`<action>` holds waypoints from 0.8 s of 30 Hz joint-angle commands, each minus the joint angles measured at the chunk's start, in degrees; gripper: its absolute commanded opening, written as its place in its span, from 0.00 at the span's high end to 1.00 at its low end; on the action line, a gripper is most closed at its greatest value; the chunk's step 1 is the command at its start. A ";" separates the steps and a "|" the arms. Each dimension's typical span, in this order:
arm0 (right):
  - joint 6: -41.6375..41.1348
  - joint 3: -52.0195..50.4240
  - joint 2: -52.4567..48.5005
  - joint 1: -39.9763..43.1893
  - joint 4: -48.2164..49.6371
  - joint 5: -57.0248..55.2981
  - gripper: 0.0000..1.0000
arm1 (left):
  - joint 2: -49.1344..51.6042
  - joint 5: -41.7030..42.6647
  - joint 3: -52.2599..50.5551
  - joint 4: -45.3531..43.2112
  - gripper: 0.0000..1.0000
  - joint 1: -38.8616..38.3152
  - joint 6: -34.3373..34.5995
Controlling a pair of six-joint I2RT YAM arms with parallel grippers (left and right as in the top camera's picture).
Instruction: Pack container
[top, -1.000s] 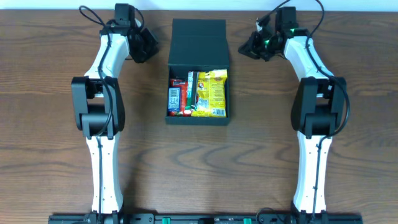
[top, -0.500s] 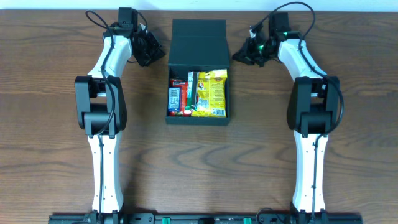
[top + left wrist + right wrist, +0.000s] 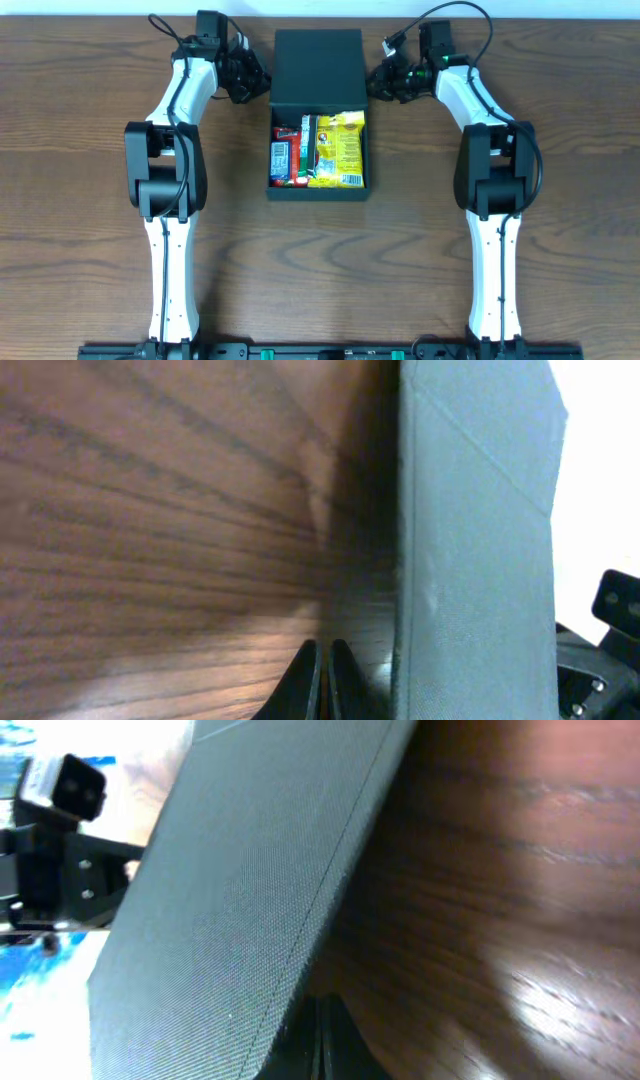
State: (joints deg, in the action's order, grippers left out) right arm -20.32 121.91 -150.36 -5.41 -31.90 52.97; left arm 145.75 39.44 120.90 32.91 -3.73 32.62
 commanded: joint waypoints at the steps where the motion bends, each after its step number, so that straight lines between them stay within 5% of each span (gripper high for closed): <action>1: 1.75 0.68 -0.81 0.55 1.01 6.34 0.99 | 1.14 3.67 1.29 -1.22 0.94 0.26 -2.10; 24: 8.22 0.79 8.87 2.67 5.73 13.75 0.99 | 1.11 14.60 18.34 3.58 0.94 1.53 -14.56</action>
State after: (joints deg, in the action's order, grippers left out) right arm -14.96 121.91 -146.23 -2.79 -26.30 63.88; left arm 146.06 52.42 137.10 35.44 -2.15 21.58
